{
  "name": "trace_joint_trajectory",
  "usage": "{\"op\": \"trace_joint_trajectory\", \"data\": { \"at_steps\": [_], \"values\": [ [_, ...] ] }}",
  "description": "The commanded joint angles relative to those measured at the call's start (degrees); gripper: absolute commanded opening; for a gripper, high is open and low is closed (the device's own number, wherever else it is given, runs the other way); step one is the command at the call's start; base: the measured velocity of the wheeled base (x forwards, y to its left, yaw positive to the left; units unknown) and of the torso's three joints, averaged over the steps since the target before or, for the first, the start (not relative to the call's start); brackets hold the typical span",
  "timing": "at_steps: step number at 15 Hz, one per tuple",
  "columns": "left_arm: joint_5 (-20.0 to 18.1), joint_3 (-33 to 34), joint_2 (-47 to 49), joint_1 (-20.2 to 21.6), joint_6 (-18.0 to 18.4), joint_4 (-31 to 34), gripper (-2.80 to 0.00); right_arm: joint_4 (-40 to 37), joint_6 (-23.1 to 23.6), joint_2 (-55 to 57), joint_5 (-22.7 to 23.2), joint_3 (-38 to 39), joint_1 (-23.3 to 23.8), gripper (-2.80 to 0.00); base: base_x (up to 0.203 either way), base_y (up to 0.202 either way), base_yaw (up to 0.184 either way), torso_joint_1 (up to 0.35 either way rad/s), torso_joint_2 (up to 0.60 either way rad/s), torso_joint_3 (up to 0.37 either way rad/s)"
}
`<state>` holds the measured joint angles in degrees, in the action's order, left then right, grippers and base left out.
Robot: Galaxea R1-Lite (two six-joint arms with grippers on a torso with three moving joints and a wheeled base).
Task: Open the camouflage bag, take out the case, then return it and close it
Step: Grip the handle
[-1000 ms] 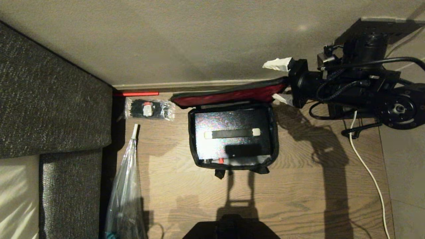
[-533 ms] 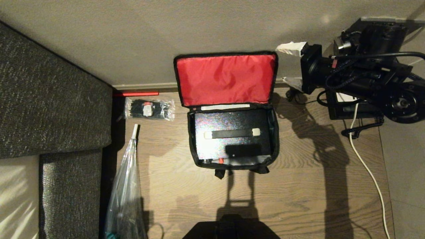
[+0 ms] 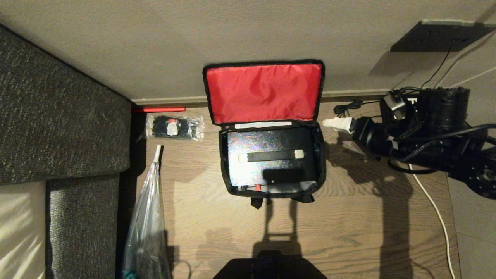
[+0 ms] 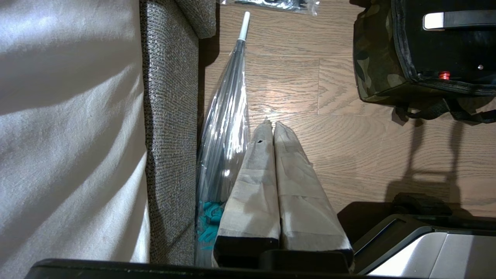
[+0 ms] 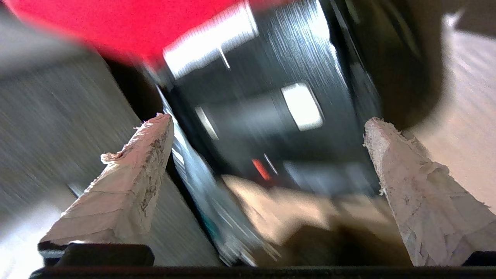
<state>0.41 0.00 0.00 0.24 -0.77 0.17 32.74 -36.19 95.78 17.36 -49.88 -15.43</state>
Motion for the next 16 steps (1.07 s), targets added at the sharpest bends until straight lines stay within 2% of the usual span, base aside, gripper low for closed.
{"op": "trace_joint_trajectory", "data": {
  "at_steps": [1,5,6,8,10,12,13,14,16],
  "values": [
    [0.0,0.2,0.0,0.0,0.0,0.0,-2.80,-0.4,4.3,-10.3,0.2,11.6,0.1,0.00,0.000,0.000,0.000,0.000,0.00,0.000],
    [0.0,0.2,0.0,0.0,0.0,0.0,-2.80,-1.0,7.2,-26.6,0.1,26.3,-1.3,0.00,0.000,0.000,0.000,0.000,0.00,0.000],
    [0.0,0.2,0.0,0.0,0.0,0.0,-2.80,-2.3,9.3,-30.9,-0.2,28.9,-1.4,0.00,0.000,0.000,0.000,0.000,0.00,0.000],
    [0.0,0.2,0.0,0.0,0.0,0.0,-2.80,-9.2,15.2,-39.7,-2.9,32.1,-1.3,0.00,0.000,0.000,0.000,0.000,0.00,0.000],
    [0.0,0.2,0.0,0.0,0.0,0.0,-2.80,-21.8,20.7,-53.2,-5.4,32.9,-0.4,0.00,0.000,0.000,0.000,0.000,0.00,0.000],
    [0.0,0.2,0.0,0.0,0.0,0.0,-2.80,-31.6,27.2,-66.1,-7.8,34.8,2.5,0.00,0.000,0.000,0.000,0.000,0.00,0.000],
    [0.0,0.2,0.0,0.0,0.0,0.0,-2.80,-34.6,31.9,-71.2,-8.9,36.7,4.7,0.00,0.000,0.000,0.000,0.000,0.00,0.000],
    [0.0,0.2,0.0,0.0,-0.1,0.0,-2.80,-35.2,36.8,-74.7,-9.6,40.0,6.8,0.00,0.000,0.000,0.000,0.000,0.00,0.000],
    [0.0,0.2,0.0,0.0,-0.1,0.0,-2.80,-29.8,40.9,-78.3,-11.5,48.3,9.5,0.00,0.000,0.000,0.000,0.000,0.00,0.000]
  ]
}}
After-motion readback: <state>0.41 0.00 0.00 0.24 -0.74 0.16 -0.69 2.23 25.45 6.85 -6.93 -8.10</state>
